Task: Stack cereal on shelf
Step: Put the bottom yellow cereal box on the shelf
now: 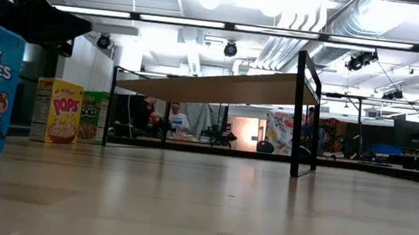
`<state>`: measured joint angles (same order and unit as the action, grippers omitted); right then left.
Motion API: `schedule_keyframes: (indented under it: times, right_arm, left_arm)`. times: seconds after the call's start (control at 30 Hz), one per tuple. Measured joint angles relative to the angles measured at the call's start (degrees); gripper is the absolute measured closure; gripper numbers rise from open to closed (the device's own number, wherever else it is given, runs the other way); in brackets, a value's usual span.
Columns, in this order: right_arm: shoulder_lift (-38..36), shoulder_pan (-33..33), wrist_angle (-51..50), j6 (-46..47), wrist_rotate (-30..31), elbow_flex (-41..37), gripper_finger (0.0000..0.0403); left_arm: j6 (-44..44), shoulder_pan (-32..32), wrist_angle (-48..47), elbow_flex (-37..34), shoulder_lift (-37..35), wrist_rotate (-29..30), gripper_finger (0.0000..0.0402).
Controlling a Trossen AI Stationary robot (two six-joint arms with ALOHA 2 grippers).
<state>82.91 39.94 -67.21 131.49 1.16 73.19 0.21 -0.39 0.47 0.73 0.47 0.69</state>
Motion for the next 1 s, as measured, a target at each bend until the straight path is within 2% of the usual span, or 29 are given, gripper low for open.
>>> schedule_keyframes:
  times: [0.5,0.8,1.0]
  right_arm:
    - [9.1,-0.2,2.7,2.1,-0.8,0.0,0.0141]
    - [11.5,-0.2,3.2,2.1,-1.0,0.0,0.0142]
    - [11.5,-0.2,3.1,2.1,-1.0,0.0,0.0170]
  left_arm:
    - [0.0,0.0,0.0,0.0,0.0,0.0,0.0401]
    - [0.0,0.0,0.0,0.0,0.0,0.0,0.0401]
    - [0.0,0.0,0.0,0.0,0.0,0.0,0.0401]
